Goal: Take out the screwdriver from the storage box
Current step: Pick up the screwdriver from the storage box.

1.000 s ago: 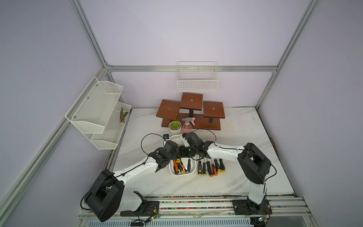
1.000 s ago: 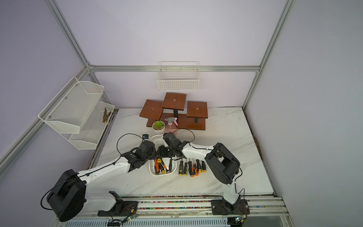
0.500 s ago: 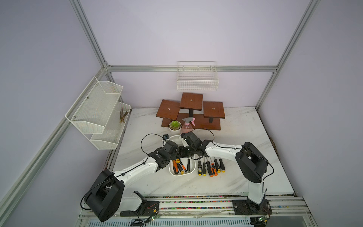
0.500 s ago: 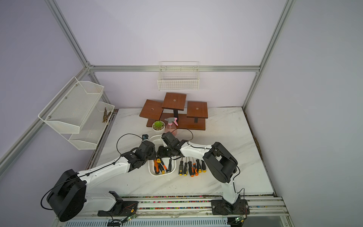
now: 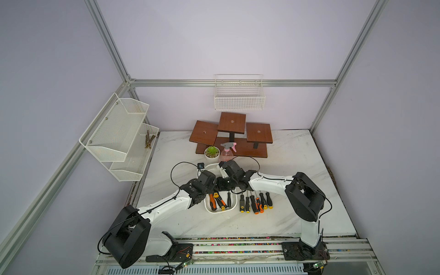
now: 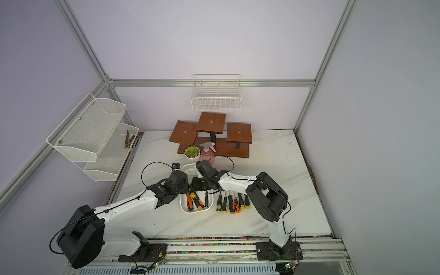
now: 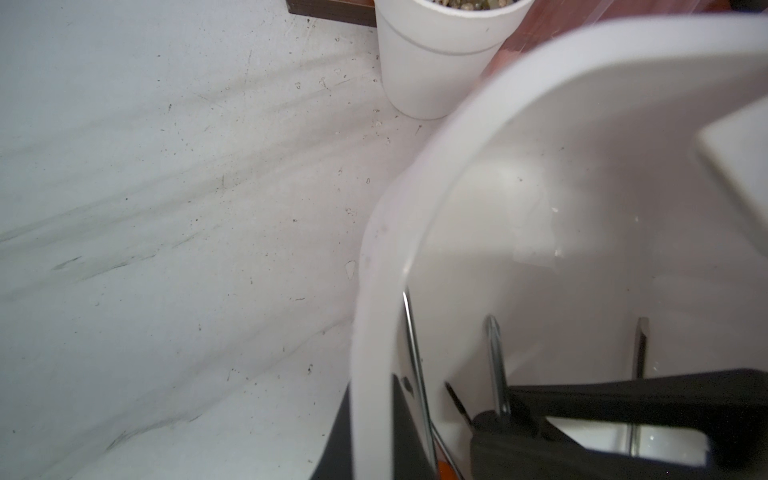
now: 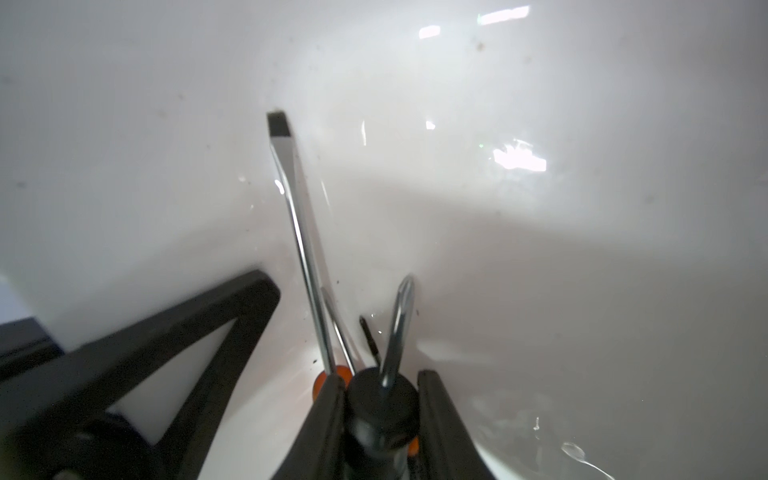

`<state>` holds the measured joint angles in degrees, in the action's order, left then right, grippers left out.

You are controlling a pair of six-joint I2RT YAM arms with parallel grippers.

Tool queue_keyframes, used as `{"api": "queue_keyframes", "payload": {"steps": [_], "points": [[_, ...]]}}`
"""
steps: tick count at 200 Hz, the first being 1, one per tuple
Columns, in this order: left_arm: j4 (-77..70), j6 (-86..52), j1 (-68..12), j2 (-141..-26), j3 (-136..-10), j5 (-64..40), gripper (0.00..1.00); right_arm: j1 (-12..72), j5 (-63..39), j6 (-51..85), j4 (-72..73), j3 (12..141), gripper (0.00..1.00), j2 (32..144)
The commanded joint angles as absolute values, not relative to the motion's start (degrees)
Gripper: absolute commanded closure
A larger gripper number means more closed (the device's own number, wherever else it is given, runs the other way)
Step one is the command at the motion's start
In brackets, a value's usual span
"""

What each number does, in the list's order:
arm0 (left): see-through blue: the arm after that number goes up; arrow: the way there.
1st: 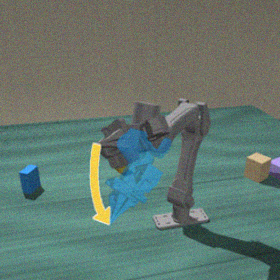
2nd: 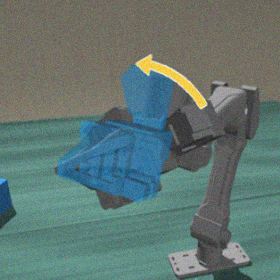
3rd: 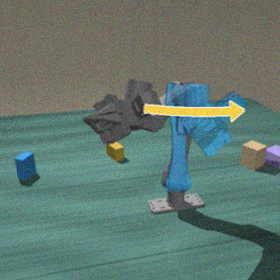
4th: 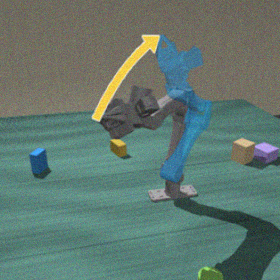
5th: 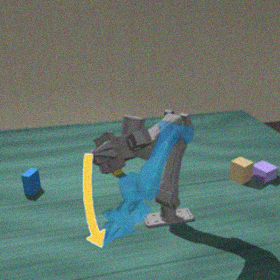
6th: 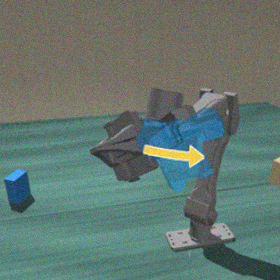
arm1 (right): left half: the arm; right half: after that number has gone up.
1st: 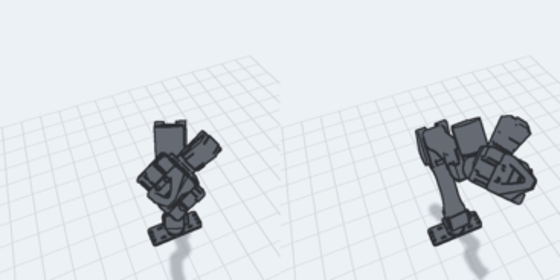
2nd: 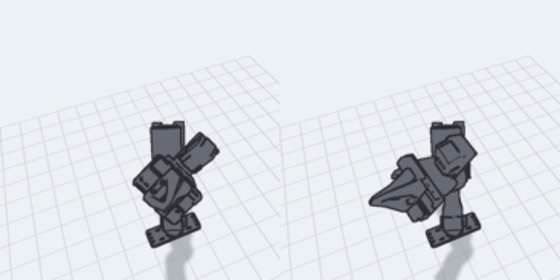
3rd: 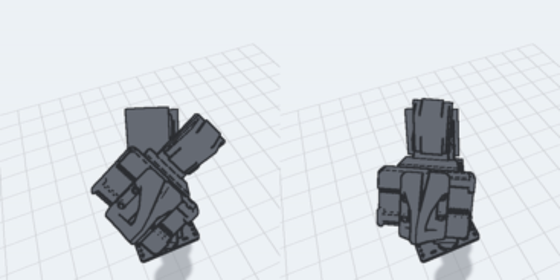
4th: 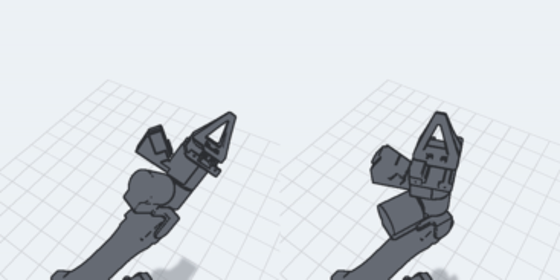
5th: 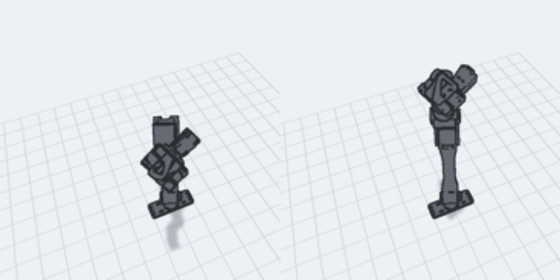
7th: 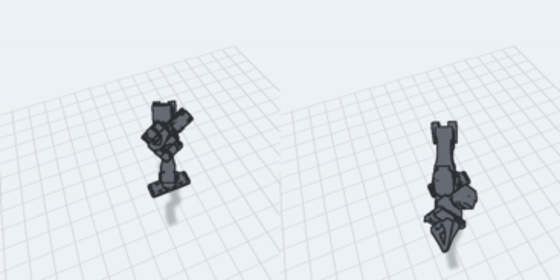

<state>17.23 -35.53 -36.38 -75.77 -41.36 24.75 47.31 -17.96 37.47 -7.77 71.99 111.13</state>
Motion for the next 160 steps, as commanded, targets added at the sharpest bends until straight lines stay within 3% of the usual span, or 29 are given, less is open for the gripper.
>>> {"api": "queue_keyframes", "payload": {"steps": [1,160], "points": [[14.24,-34.54,-36.83,-74.18,-42.77,24.87,1.00,46.78,-16.04,37.88,-7.52,70.10,1.00,110.11],[15.18,-34.54,-36.80,-76.29,-43.67,26.84,1.00,45.13,-18.94,37.11,-6.20,64.43,1.00,96.46]]}}
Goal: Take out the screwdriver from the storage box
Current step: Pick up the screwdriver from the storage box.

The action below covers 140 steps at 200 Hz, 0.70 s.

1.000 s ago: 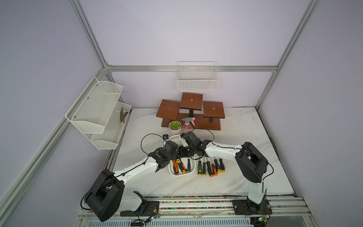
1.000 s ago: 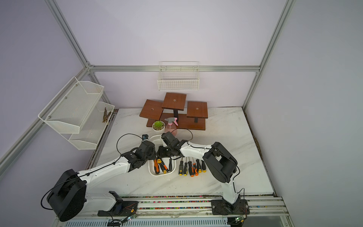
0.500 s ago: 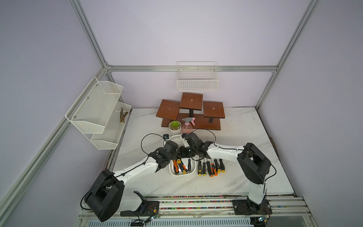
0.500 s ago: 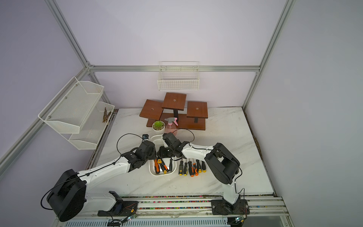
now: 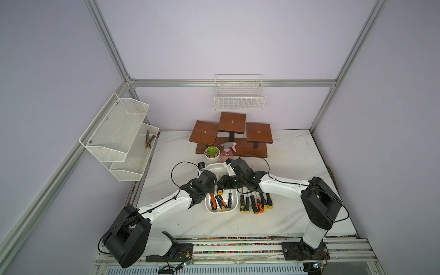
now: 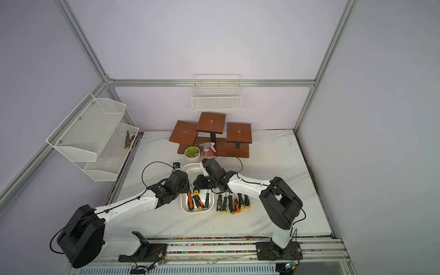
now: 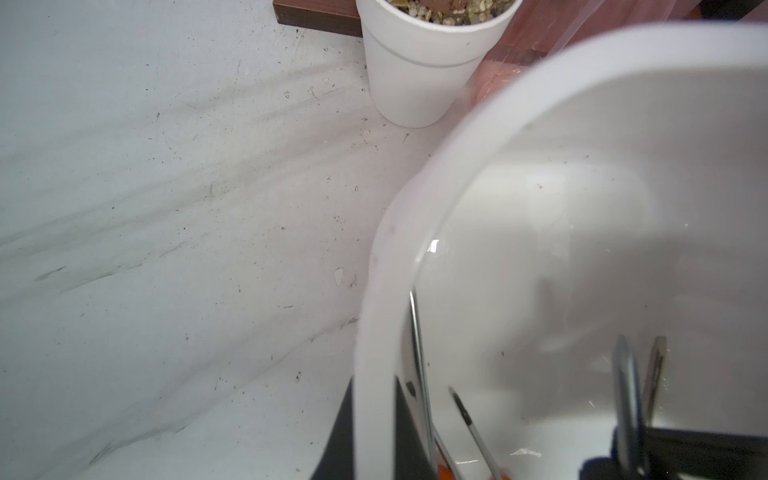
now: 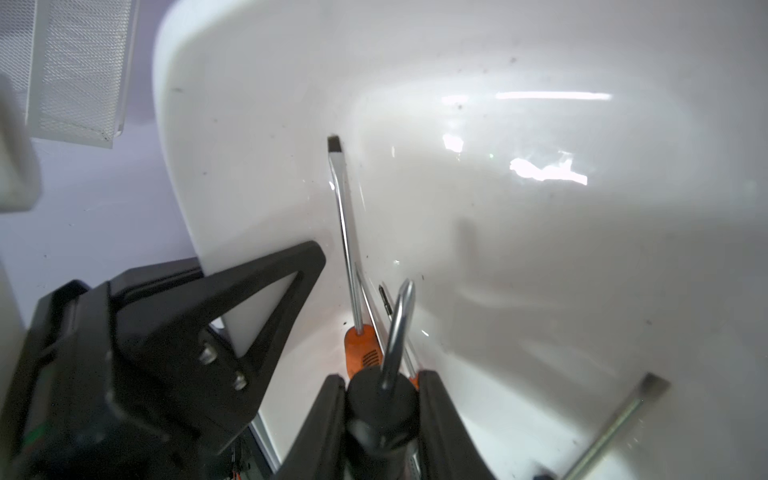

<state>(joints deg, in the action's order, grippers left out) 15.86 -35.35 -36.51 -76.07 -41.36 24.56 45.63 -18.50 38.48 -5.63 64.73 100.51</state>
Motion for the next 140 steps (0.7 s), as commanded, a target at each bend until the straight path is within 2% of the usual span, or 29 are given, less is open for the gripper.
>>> {"api": "queue_keyframes", "payload": {"steps": [1,75,101,140], "points": [[15.24,-34.54,-36.82,-76.33,-43.67,26.87,1.00,45.11,-18.87,36.97,-6.40,64.38,1.00,96.26],[15.01,-32.20,-36.16,-76.62,-43.90,27.51,1.00,42.74,-7.95,26.37,-28.37,59.99,1.00,78.35],[14.59,-31.07,-35.19,-77.04,-44.16,26.52,1.00,42.00,-0.02,24.71,-35.87,58.16,1.00,73.89],[14.33,-29.97,-34.15,-77.61,-44.63,25.02,1.00,38.48,4.21,23.05,-40.98,55.80,1.00,70.45]]}}
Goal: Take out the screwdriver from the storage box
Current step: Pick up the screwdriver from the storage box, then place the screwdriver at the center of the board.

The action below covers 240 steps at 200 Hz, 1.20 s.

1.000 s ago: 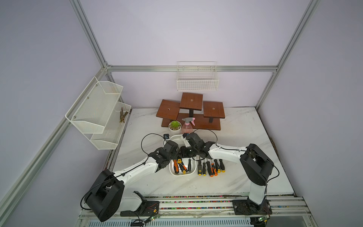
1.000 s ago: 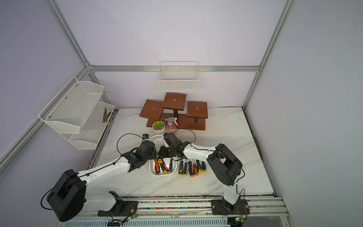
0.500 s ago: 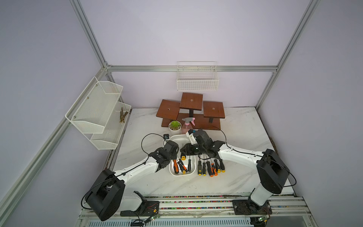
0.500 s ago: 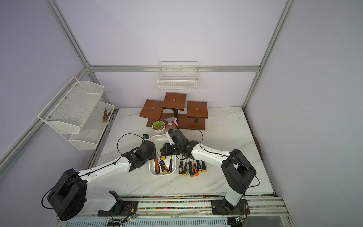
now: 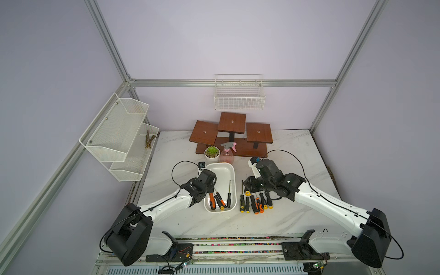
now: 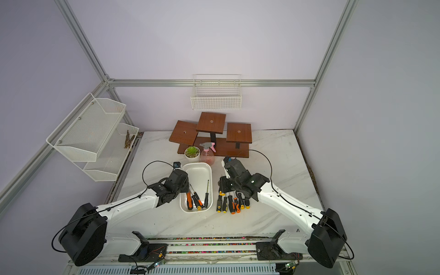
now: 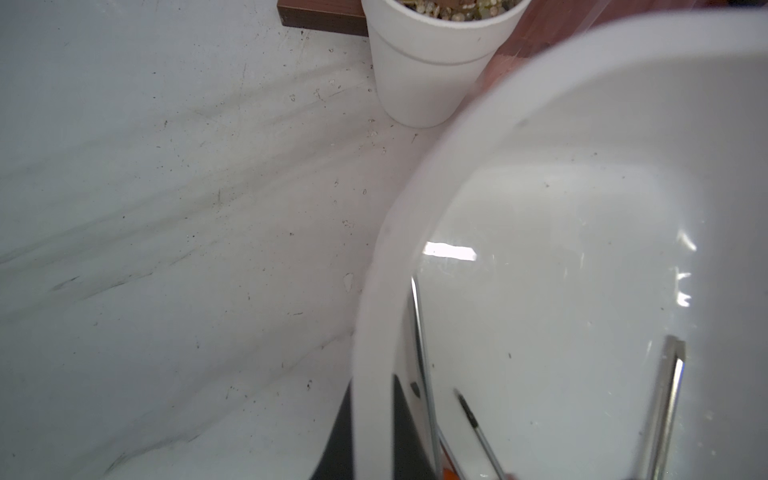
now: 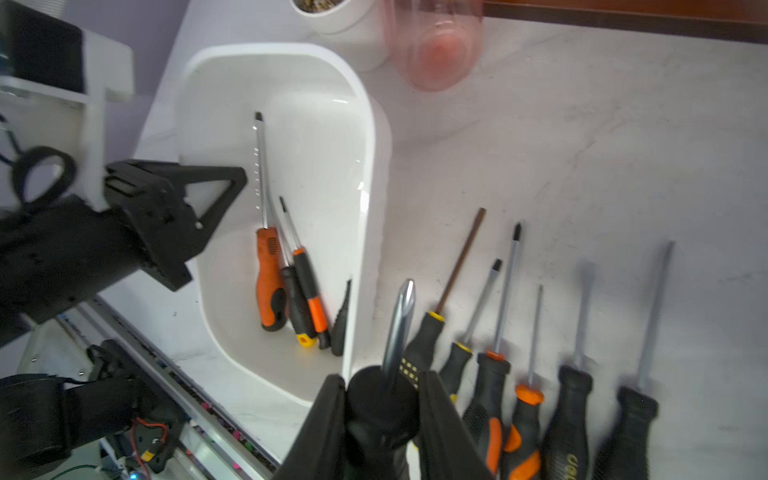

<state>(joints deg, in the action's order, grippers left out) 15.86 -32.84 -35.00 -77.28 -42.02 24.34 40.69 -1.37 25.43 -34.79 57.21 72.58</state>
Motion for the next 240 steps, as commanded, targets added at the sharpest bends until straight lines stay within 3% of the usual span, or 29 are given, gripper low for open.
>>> {"api": "queue_keyframes", "payload": {"steps": [1,84,240], "points": [[14.33,-29.93,-34.12,-77.65,-44.59,24.99,1.00,38.36,4.22,23.04,-41.01,55.72,1.00,70.34],[11.52,-29.71,-33.59,-78.83,-43.68,22.50,1.00,29.72,8.25,19.47,-42.92,51.52,1.00,71.65],[8.43,-28.91,-32.05,-77.69,-42.21,19.63,1.00,22.30,6.98,15.21,-44.98,55.83,1.00,83.21]]}}
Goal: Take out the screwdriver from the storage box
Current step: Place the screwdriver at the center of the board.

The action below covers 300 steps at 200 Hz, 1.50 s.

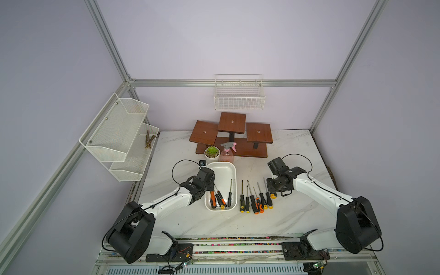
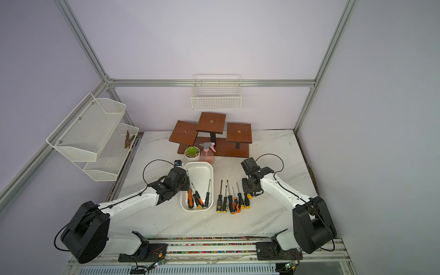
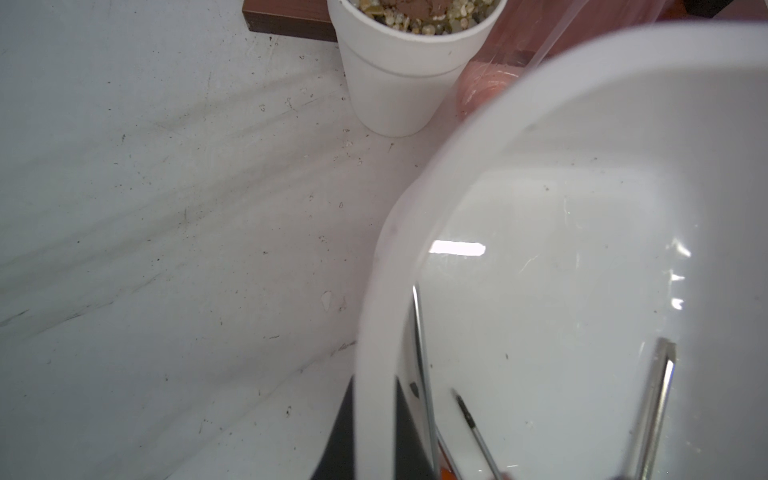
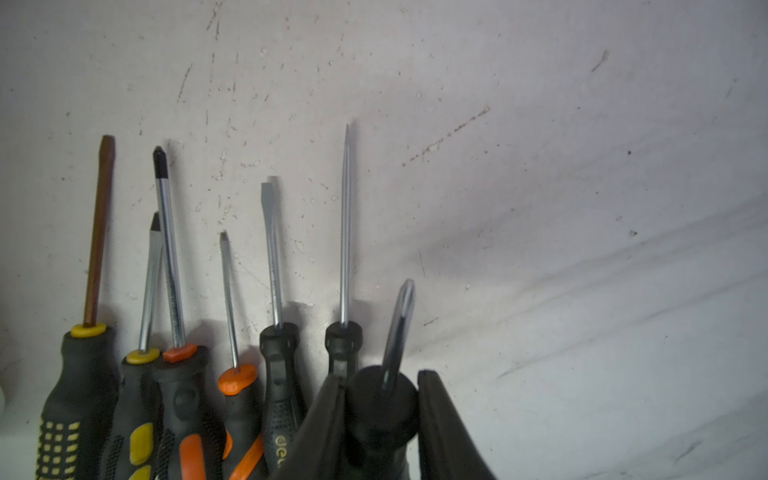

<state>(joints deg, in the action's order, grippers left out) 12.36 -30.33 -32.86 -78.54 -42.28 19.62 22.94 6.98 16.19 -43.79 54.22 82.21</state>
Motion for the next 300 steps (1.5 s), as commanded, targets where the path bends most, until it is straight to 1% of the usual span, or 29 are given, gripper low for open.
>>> {"api": "queue_keyframes", "payload": {"steps": [1,82,87,157,221,300], "points": [[8.43,-28.91,-32.02,-77.69,-42.20,19.61,1.00,22.31,6.96,15.21,-44.99,55.87,1.00,83.31],[5.77,-28.13,-30.59,-80.43,-43.57,17.11,1.00,19.83,6.42,13.38,-45.68,56.90,1.00,87.85],[5.62,-28.06,-30.54,-82.55,-43.75,17.01,1.00,19.71,6.36,13.29,-45.82,57.02,1.00,87.89],[3.24,-27.12,-29.42,-86.37,-45.67,15.21,1.00,18.90,5.45,12.05,-48.51,59.23,1.00,93.33],[2.72,-26.63,-28.24,-86.06,-45.51,14.34,1.00,18.80,5.62,11.10,-51.05,60.49,1.00,94.83],[3.41,-26.63,-27.78,-84.55,-45.70,14.50,1.00,18.81,2.95,9.68,-53.16,61.46,1.00,97.28]]}}
